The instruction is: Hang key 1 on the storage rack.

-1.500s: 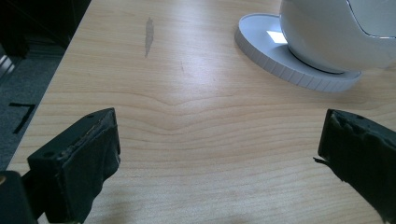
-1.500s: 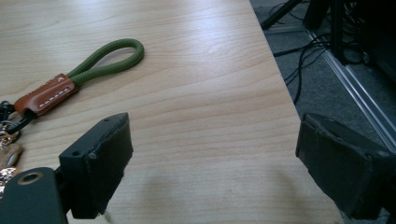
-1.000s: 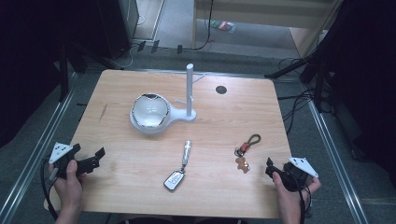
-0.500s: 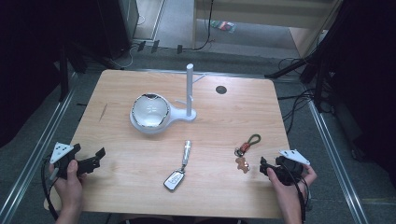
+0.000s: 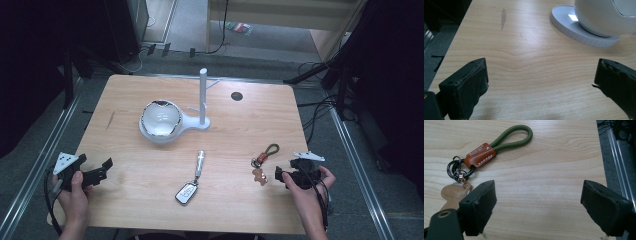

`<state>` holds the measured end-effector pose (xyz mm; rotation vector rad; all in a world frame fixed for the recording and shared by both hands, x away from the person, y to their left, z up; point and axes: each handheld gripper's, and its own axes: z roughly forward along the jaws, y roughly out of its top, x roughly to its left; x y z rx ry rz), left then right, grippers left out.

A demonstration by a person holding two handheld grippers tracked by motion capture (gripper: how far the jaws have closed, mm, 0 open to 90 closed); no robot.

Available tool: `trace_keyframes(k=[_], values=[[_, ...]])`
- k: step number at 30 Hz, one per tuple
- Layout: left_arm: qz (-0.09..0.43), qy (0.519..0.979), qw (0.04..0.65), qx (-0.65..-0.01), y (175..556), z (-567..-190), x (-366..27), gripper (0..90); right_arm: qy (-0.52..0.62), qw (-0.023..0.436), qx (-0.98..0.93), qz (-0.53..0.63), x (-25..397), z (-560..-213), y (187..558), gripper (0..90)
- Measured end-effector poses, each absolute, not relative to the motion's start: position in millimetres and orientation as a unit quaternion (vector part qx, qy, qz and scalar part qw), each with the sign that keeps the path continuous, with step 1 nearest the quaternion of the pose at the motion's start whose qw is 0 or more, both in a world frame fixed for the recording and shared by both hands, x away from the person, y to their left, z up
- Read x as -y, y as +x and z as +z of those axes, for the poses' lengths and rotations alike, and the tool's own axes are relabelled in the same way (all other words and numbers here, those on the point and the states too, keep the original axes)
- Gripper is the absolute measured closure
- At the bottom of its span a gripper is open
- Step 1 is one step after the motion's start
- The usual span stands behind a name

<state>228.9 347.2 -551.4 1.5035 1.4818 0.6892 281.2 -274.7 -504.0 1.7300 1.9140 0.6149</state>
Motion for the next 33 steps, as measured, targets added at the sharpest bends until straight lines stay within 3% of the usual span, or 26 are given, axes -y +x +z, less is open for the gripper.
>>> trace_keyframes(k=[33], values=[[0.275, 0.602, 0.448, -0.6, 228.9, -551.5, -349.1, 0.0, 0.665, 0.153, -0.717, 0.14, 239.7, -492.8, 339.2, 12.7]])
